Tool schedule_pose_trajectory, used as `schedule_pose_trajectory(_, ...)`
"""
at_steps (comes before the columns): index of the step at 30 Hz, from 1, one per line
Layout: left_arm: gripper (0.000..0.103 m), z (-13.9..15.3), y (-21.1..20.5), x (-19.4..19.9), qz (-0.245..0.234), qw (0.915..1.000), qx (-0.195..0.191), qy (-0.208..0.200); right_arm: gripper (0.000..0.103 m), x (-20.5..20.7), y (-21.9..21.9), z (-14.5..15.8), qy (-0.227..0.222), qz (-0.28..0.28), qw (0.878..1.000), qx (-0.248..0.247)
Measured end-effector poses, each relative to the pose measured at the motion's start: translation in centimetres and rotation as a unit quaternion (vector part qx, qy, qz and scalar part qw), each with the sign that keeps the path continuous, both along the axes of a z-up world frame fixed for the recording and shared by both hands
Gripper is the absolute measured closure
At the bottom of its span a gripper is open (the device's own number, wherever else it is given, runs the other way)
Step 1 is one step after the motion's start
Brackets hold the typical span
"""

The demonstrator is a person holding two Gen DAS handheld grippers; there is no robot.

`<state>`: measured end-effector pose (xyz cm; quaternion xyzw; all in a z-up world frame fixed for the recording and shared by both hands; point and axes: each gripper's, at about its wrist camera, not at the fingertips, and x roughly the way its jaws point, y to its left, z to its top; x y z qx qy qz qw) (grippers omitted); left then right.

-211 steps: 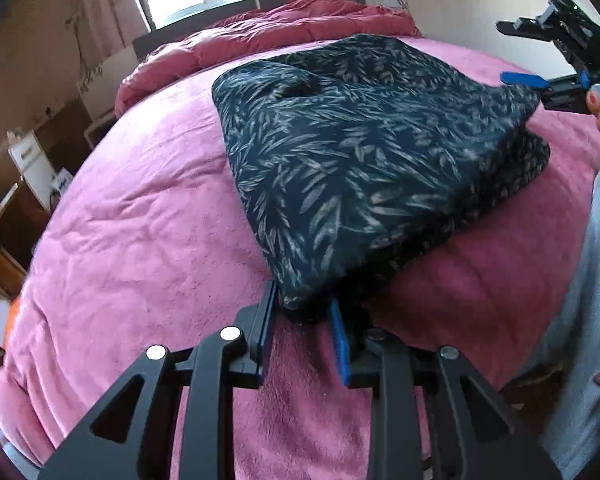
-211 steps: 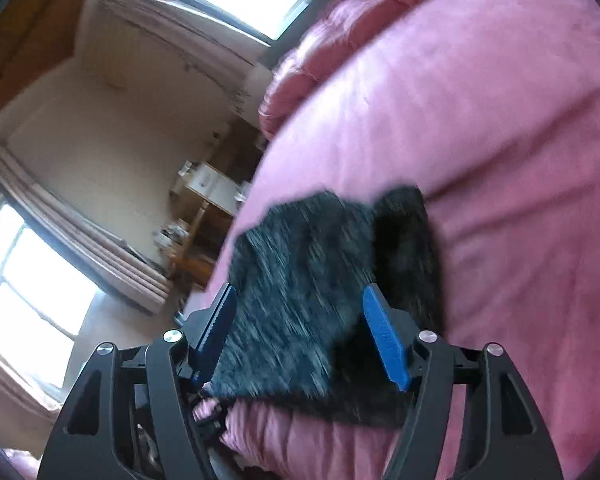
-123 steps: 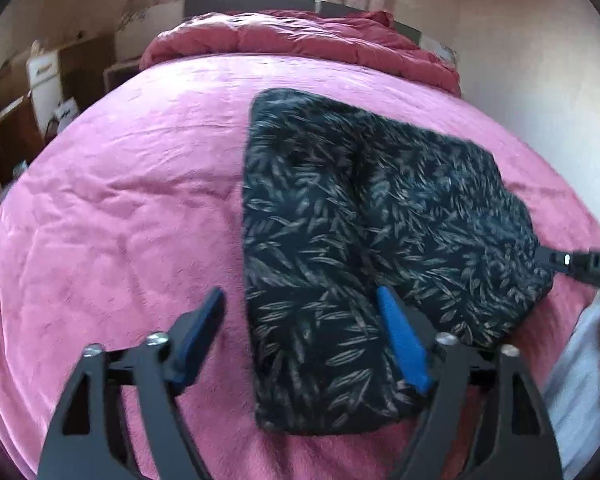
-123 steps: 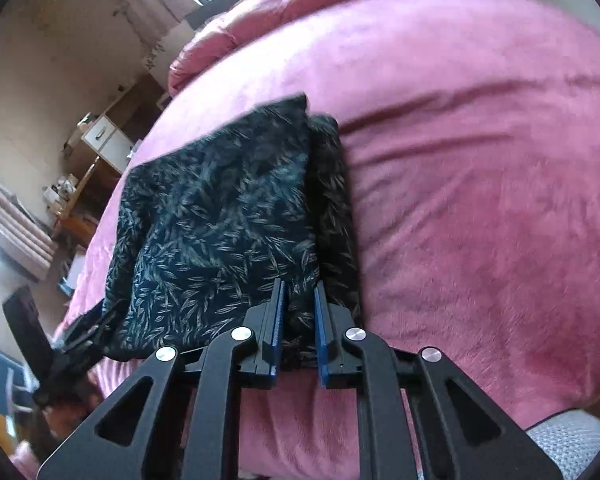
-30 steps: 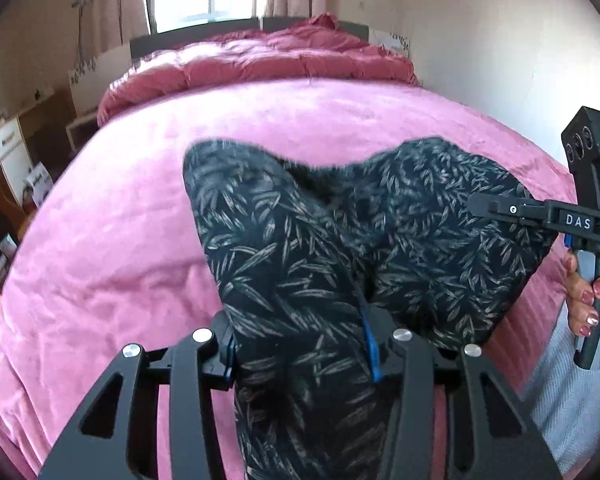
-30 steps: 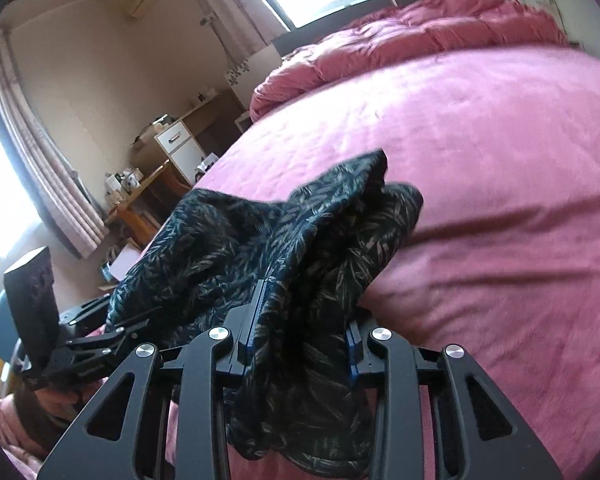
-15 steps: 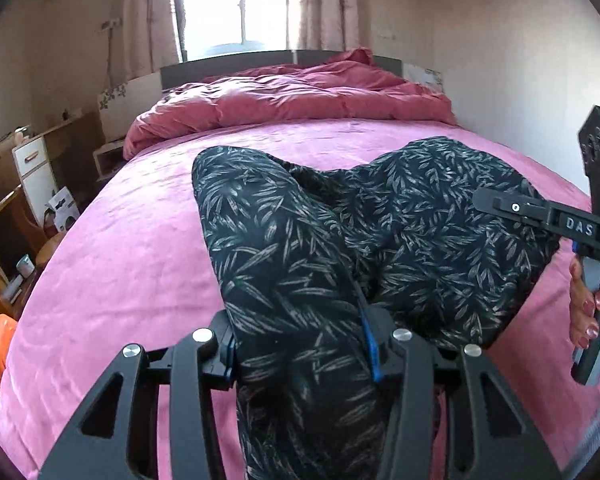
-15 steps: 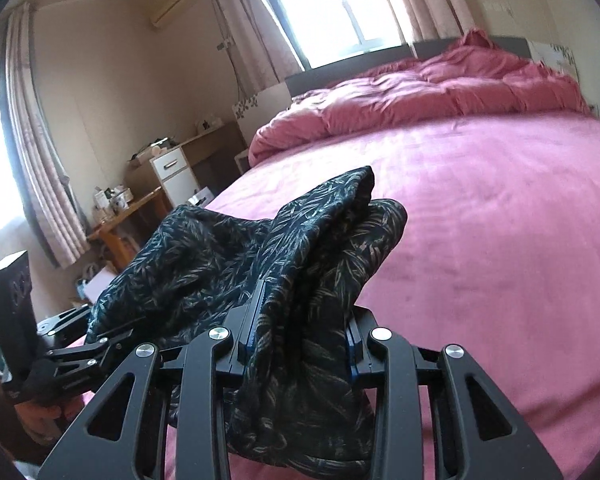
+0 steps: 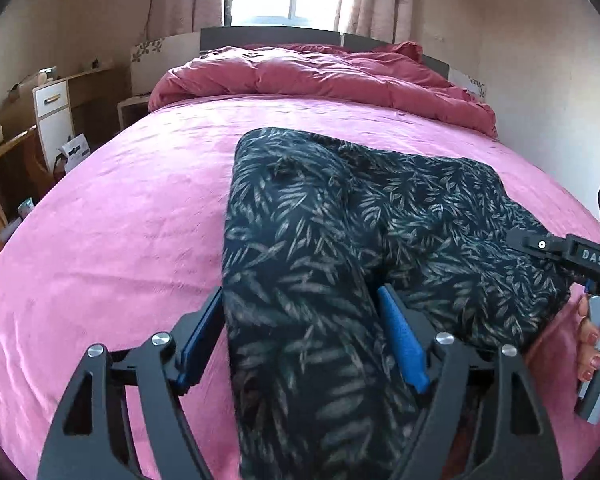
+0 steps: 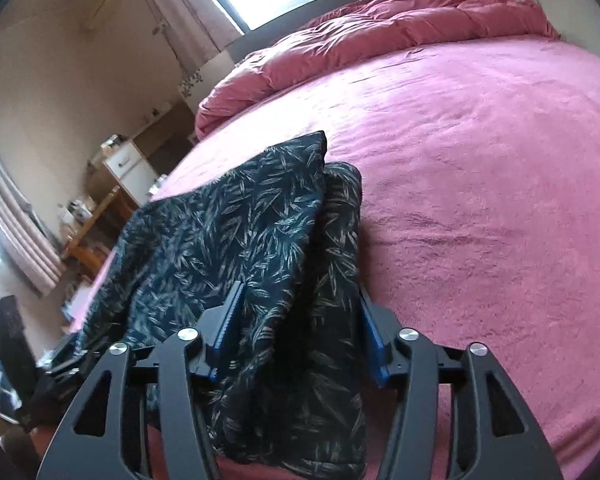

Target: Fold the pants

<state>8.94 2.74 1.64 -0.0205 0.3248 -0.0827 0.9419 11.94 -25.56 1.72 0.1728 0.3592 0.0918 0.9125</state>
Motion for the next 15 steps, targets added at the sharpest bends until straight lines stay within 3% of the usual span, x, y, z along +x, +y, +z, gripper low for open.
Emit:
schedule_pose_trajectory(5, 0.021, 0.1, 0.6, -2.3, 0.010, 0.9999, 0.004, -0.001, 0.045, -1.9, 0.5, 1.5, -0.004, -0.031, 0.999, -0.035)
schedule_pose_trajectory(7, 0.013, 0.3, 1.1, -3.1, 0.019, 0.9998, -0.011, -0.003, 0.044, -3.2, 0.7, 2.4, -0.010, -0.048, 0.997, -0.054)
schedule_pose_trajectory(9, 0.013, 0.3, 1.1, -3.2, 0.022, 0.9996, -0.017, -0.001, 0.044, -4.1, 0.7, 2.5, 0.000, -0.056, 0.997, -0.059)
schedule_pose_trajectory(11, 0.013, -0.4, 0.6, -3.6, 0.030, 0.9995, 0.004, 0.003, 0.044, -4.2, 0.5, 1.6, 0.032, -0.076, 0.994, -0.076)
schedule_pose_trajectory(15, 0.011, -0.8, 0.1, -3.5, 0.037, 0.9991, 0.017, 0.005, 0.038, -3.9, -1.1, 0.3, 0.049, -0.097, 0.993, -0.046)
